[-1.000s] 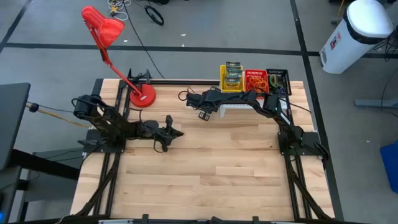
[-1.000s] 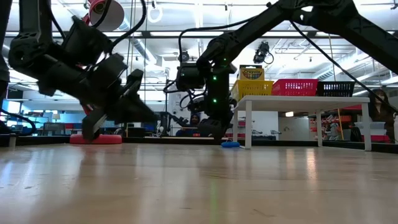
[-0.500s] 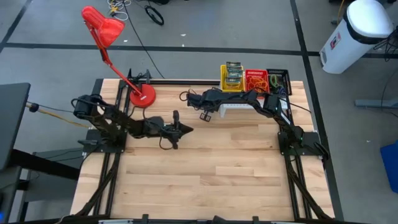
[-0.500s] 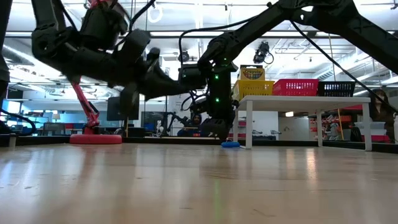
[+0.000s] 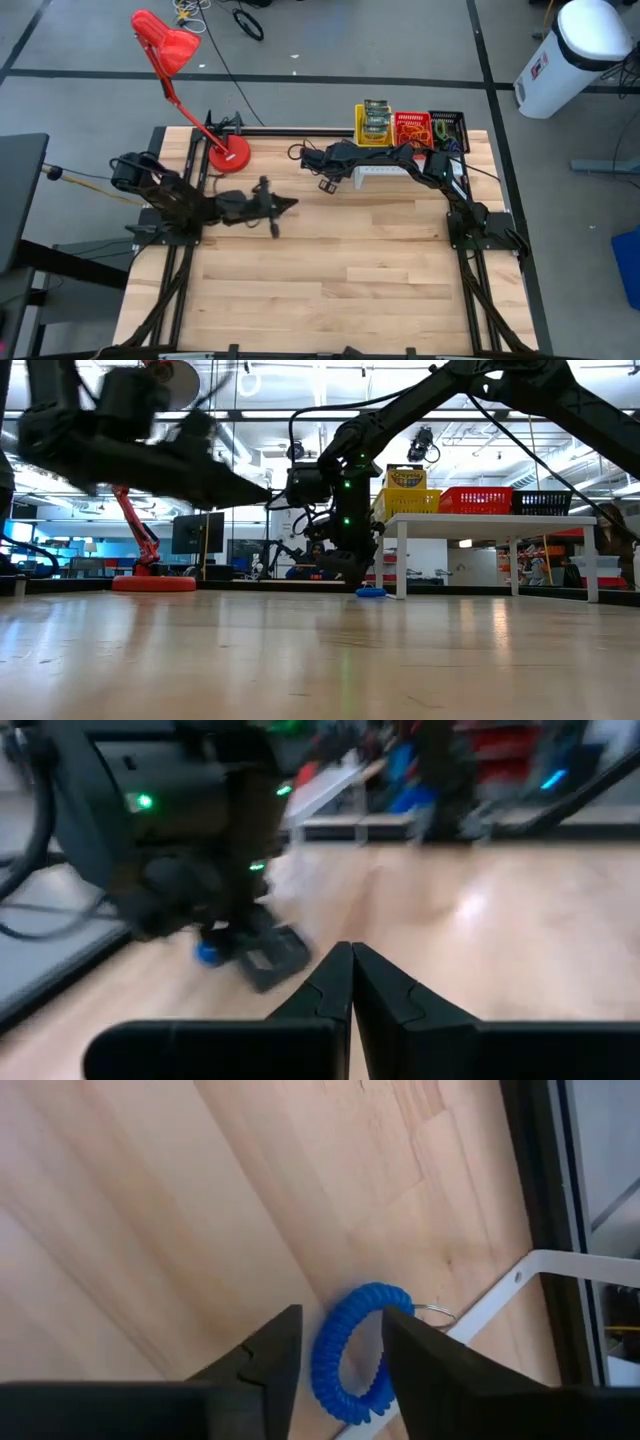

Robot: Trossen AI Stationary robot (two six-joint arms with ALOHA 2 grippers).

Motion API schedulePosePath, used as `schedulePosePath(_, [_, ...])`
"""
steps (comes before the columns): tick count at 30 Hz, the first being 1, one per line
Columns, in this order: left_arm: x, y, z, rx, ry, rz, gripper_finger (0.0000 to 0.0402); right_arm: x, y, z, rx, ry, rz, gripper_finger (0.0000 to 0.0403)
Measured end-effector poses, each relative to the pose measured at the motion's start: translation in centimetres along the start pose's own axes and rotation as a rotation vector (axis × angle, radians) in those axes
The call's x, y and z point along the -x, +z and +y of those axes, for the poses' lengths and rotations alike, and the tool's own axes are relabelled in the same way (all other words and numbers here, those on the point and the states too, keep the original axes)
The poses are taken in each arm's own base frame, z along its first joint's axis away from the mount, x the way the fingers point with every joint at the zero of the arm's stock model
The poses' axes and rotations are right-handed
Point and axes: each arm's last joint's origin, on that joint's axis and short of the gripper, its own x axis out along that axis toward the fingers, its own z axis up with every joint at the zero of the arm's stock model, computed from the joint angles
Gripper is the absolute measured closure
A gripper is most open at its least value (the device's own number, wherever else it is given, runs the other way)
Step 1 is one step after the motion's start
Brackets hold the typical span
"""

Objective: Pick & Place Office Desk Supplies
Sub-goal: Put the blue spring keychain on the black basket

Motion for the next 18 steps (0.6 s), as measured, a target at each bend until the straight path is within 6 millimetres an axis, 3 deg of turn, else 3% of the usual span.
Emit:
schedulePosePath(8, [4.9, -1.7, 1.8, 0.147, -0.007, -0.137, 0.039, -0.1, 0.2, 0.0, -0.139, 0.039, -0.006, 0.0236])
schedulePosePath(18, [5.4, -2.1, 1.9, 0.163, -0.024, -0.113, 0.039, -0.4, 0.4, -0.1, -0.353, 0.029, -0.026, 0.0236])
